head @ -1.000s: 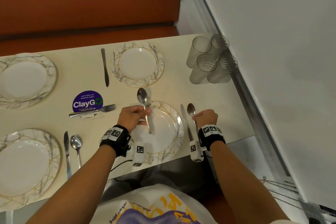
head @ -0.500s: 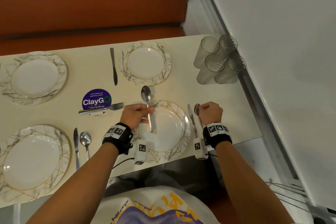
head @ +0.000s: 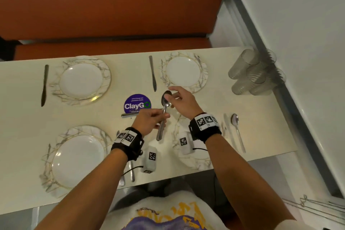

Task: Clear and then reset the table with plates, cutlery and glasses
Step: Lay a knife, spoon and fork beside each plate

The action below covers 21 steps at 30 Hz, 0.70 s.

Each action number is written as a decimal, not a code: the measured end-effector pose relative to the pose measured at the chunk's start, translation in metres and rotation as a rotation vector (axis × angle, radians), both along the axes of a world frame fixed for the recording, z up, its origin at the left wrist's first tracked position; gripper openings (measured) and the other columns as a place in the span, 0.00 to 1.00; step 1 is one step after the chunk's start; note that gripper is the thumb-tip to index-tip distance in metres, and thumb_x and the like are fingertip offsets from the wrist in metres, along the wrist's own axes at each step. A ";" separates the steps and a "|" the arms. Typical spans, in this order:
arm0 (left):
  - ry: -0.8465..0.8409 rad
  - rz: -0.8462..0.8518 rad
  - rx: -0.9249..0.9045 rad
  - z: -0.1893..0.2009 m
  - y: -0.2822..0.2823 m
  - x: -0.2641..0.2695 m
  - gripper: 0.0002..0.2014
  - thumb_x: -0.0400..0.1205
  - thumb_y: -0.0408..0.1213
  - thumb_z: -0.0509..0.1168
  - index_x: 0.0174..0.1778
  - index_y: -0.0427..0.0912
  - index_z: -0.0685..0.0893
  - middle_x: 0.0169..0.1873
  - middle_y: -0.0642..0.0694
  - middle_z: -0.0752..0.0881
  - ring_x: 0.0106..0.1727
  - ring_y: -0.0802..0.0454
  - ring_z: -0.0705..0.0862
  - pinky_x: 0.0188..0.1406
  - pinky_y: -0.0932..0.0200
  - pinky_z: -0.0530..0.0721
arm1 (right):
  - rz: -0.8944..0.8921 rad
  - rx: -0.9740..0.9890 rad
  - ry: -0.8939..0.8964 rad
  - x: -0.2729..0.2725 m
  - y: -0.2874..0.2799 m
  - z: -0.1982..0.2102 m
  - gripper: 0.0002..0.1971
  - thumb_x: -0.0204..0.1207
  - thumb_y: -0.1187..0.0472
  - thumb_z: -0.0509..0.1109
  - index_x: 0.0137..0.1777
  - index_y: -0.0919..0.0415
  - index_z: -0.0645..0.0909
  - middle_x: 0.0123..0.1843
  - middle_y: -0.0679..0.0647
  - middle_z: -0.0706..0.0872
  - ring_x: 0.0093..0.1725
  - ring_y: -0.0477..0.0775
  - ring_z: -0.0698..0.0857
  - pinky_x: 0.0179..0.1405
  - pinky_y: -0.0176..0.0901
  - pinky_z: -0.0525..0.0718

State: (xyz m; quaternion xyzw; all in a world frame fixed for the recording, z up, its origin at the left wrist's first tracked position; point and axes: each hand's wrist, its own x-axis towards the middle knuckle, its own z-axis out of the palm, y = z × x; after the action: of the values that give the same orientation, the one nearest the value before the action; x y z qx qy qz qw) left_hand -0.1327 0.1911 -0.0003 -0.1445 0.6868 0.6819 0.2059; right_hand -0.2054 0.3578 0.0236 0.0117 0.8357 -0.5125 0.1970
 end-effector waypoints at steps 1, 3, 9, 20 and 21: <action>0.006 -0.016 -0.010 0.001 -0.013 0.003 0.09 0.82 0.38 0.76 0.48 0.33 0.93 0.34 0.42 0.91 0.36 0.50 0.90 0.43 0.52 0.93 | 0.032 0.003 0.020 0.002 -0.016 0.002 0.20 0.76 0.43 0.75 0.67 0.46 0.83 0.52 0.47 0.89 0.52 0.48 0.89 0.55 0.43 0.87; 0.009 -0.027 -0.025 0.004 -0.038 0.009 0.11 0.83 0.39 0.76 0.48 0.32 0.92 0.34 0.43 0.90 0.35 0.51 0.89 0.43 0.51 0.92 | 0.093 0.019 0.073 0.005 -0.047 0.006 0.13 0.77 0.48 0.76 0.58 0.51 0.88 0.48 0.45 0.90 0.50 0.44 0.89 0.51 0.39 0.86; -0.011 0.111 -0.035 0.009 -0.113 0.030 0.12 0.77 0.48 0.80 0.47 0.43 0.95 0.34 0.43 0.90 0.31 0.52 0.82 0.30 0.55 0.81 | 0.097 0.074 0.132 0.013 -0.109 0.014 0.04 0.79 0.58 0.74 0.48 0.56 0.90 0.45 0.45 0.91 0.50 0.49 0.89 0.52 0.46 0.87; 0.017 0.450 0.191 0.033 -0.204 0.020 0.11 0.79 0.37 0.79 0.53 0.35 0.91 0.49 0.39 0.94 0.53 0.44 0.93 0.47 0.52 0.90 | -0.117 -0.212 -0.035 0.054 -0.162 0.013 0.08 0.80 0.68 0.74 0.53 0.57 0.90 0.49 0.59 0.93 0.41 0.54 0.89 0.37 0.47 0.88; 0.026 0.463 0.229 0.036 -0.202 0.019 0.10 0.80 0.36 0.78 0.53 0.35 0.90 0.49 0.39 0.94 0.53 0.43 0.94 0.48 0.52 0.90 | -0.093 -0.198 -0.035 0.059 -0.166 0.012 0.08 0.79 0.69 0.73 0.54 0.58 0.90 0.49 0.59 0.93 0.40 0.53 0.89 0.38 0.48 0.89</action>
State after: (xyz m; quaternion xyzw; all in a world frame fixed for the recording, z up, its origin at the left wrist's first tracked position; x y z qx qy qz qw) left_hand -0.1136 -0.0110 0.0352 -0.2648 0.5563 0.7860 0.0502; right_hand -0.1465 0.1914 0.0356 0.0402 0.7758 -0.6010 0.1878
